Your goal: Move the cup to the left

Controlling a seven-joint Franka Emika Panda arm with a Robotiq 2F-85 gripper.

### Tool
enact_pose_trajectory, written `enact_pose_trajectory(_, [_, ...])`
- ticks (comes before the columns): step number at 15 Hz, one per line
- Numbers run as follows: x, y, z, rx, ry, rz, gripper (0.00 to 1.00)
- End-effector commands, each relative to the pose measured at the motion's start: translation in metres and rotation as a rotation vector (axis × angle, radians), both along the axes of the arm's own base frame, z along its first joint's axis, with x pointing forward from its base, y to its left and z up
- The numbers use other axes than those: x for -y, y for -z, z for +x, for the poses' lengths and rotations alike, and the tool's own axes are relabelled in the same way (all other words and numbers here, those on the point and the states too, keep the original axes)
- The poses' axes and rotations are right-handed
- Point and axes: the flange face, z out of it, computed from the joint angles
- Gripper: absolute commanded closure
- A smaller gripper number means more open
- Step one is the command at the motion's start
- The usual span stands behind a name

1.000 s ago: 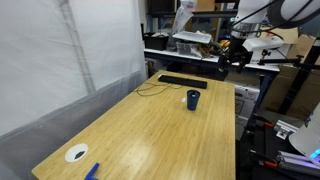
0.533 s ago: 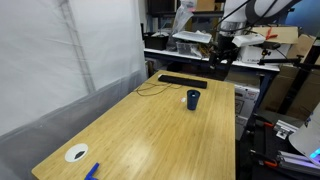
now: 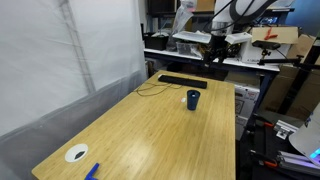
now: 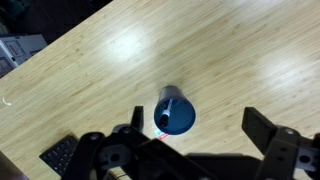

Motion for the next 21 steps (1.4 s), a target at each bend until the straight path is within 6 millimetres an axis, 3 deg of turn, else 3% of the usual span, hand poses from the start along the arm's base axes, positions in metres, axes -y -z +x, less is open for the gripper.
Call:
enact_pose_trajectory(1, [0.0,0.0,0.001,-0.005,-0.002,0.001,0.0])
enact_pose_trajectory(10, [0.004,0.005,0.004,-0.018,-0.006,0.004,0.0])
enact_pose_trajectory(21, [0.043,0.034,0.044,-0.032,0.0,0.02,0.0])
